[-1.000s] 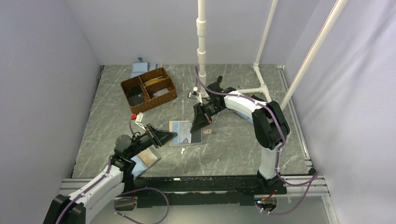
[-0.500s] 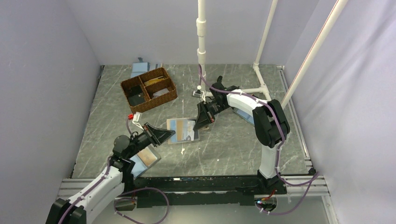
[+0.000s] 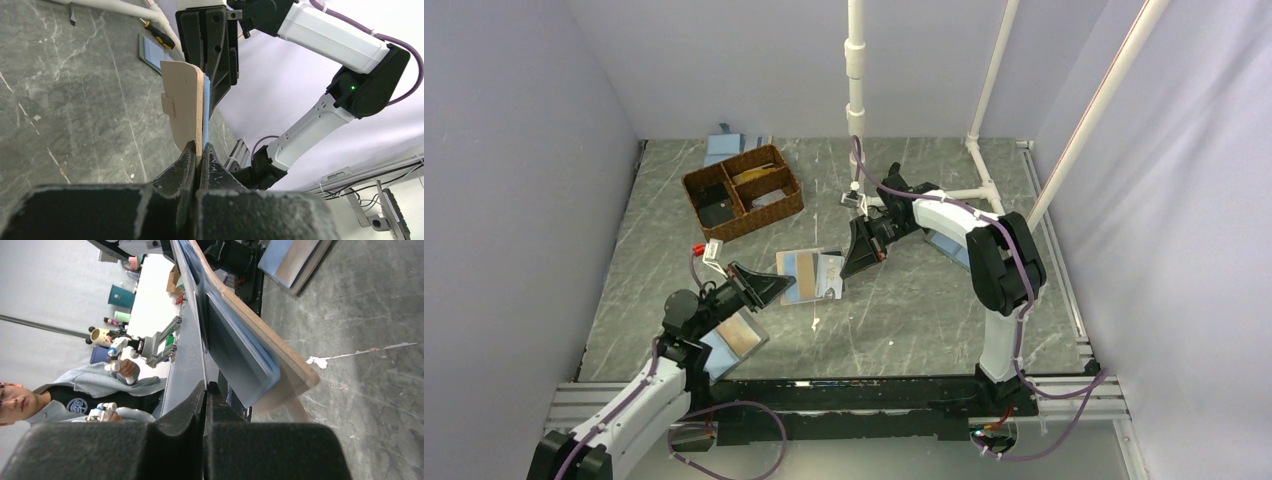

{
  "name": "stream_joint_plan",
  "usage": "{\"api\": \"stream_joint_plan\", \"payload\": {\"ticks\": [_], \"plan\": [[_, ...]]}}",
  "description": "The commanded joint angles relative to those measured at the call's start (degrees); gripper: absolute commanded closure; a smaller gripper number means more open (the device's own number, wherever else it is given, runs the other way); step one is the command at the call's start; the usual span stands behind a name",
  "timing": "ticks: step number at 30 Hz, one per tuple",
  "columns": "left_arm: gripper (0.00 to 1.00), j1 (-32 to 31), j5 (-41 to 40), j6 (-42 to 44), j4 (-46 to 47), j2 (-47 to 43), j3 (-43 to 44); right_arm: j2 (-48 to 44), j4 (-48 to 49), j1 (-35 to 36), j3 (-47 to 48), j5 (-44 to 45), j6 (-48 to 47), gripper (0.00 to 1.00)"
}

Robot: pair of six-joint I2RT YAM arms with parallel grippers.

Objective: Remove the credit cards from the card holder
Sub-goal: Remove the credit card from the card holder.

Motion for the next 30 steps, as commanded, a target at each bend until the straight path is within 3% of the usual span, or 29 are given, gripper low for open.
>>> {"api": "stream_joint_plan", "payload": {"ticks": [1,12,30], "plan": [[1.00,0.86,0.95,-0.68,1.75,-2.72,0.14,0.49,-1.78,-0.14,2.07,-0.97,-3.63,1.00],[1.00,2.41,1.54,-0.35,-0.77,-4.79,-1.37,0.32,-3.59,-0.96,2.36,-1.36,-5.63,1.00],[1.00,3.33,2.84,0.86,1.08,3.25,-3.36,0.64,-6.37,-1.40,3.15,-1.82,-8.16,1.00]]}}
